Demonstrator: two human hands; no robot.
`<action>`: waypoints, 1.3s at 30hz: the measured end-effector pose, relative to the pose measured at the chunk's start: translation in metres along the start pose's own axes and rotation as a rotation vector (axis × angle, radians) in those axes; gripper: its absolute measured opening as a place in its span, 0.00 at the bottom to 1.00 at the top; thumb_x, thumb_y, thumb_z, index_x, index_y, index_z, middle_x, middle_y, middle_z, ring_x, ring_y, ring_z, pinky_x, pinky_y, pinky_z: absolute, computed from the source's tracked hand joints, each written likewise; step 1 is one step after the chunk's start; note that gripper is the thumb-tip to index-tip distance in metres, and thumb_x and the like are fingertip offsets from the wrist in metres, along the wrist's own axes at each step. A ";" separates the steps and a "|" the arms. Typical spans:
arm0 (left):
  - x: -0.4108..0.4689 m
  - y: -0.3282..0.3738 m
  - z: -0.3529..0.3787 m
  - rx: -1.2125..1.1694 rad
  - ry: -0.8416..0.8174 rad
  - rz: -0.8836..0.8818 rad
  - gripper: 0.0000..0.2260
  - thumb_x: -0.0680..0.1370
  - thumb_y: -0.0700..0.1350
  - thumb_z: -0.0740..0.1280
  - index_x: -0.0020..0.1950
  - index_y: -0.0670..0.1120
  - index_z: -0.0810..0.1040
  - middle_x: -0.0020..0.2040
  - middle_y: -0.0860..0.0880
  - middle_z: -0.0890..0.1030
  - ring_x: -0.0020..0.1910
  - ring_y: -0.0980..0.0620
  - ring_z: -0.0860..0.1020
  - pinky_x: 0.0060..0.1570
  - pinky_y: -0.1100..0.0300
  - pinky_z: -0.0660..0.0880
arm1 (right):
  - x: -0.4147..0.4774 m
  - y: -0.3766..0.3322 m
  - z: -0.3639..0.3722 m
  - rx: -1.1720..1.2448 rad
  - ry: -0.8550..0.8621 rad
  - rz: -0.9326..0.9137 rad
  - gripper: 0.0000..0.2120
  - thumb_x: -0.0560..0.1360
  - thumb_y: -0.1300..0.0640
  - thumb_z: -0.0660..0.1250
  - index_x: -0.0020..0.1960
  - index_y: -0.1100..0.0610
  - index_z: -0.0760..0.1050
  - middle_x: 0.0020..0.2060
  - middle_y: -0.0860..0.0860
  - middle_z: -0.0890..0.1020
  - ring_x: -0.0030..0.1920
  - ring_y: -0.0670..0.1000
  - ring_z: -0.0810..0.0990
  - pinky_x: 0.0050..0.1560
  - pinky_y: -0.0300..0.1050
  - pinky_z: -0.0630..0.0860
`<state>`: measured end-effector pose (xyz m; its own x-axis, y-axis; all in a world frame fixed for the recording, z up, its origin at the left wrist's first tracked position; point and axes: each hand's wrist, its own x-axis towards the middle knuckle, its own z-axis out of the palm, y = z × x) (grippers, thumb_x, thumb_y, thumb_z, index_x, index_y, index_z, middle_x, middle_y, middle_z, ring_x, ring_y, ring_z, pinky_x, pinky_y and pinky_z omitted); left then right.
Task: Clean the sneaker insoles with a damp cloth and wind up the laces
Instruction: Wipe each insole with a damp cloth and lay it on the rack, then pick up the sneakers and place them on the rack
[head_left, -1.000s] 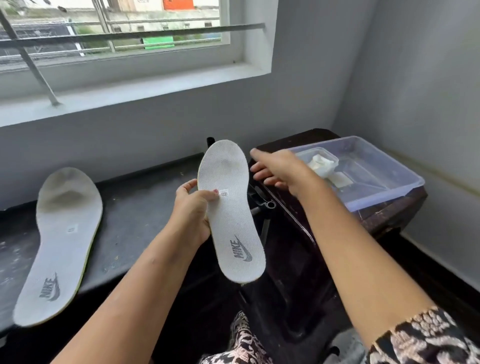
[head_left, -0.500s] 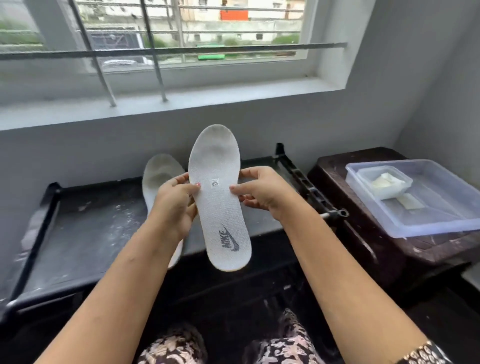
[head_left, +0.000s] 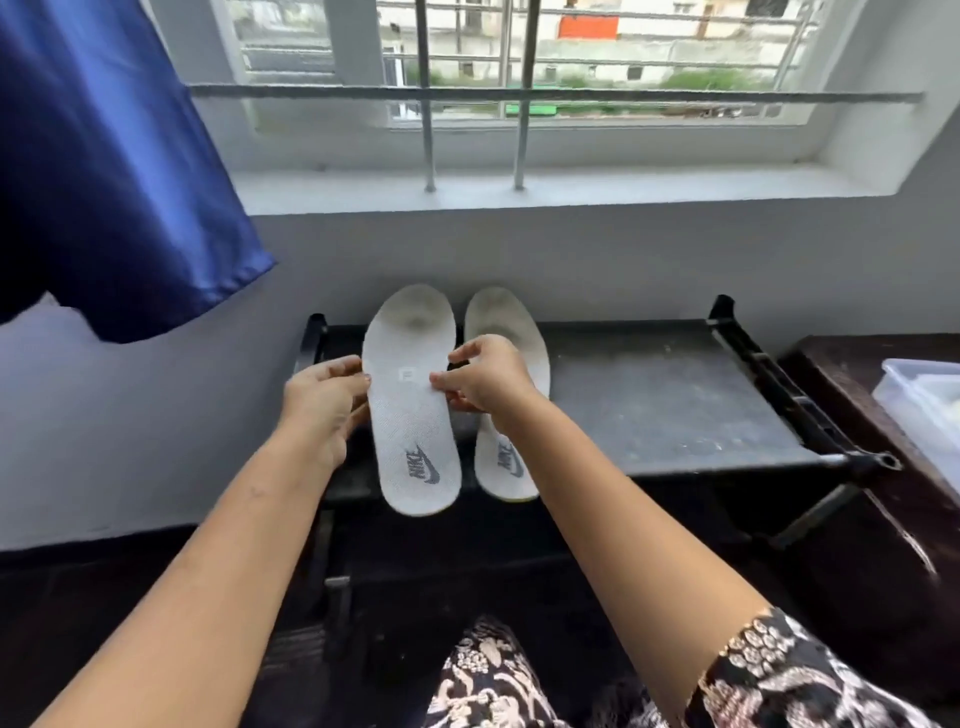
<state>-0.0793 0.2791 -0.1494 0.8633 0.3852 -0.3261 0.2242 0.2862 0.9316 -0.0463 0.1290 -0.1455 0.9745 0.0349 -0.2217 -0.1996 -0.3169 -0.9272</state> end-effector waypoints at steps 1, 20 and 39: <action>0.002 -0.001 -0.002 0.006 0.000 -0.003 0.15 0.75 0.28 0.63 0.61 0.38 0.74 0.44 0.45 0.79 0.38 0.53 0.79 0.34 0.63 0.78 | 0.003 0.000 0.004 -0.038 0.017 -0.008 0.11 0.69 0.63 0.76 0.43 0.56 0.73 0.38 0.53 0.80 0.37 0.52 0.83 0.46 0.51 0.83; -0.001 0.001 0.028 0.134 0.235 0.304 0.16 0.72 0.32 0.63 0.58 0.45 0.76 0.50 0.51 0.76 0.46 0.53 0.76 0.45 0.62 0.76 | 0.002 -0.004 -0.011 -0.357 0.246 -0.300 0.09 0.72 0.55 0.73 0.41 0.56 0.73 0.39 0.49 0.76 0.46 0.53 0.79 0.48 0.46 0.75; -0.298 -0.228 0.326 0.604 -0.953 0.543 0.12 0.70 0.33 0.63 0.46 0.50 0.75 0.48 0.49 0.79 0.42 0.54 0.79 0.39 0.74 0.68 | -0.226 0.276 -0.356 -0.155 -0.065 0.656 0.09 0.75 0.59 0.57 0.37 0.54 0.71 0.34 0.50 0.74 0.25 0.45 0.65 0.29 0.38 0.58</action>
<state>-0.2404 -0.1874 -0.2123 0.8361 -0.5320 0.1338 -0.3092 -0.2556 0.9160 -0.2845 -0.3039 -0.2437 0.6476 -0.1561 -0.7458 -0.7259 -0.4240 -0.5415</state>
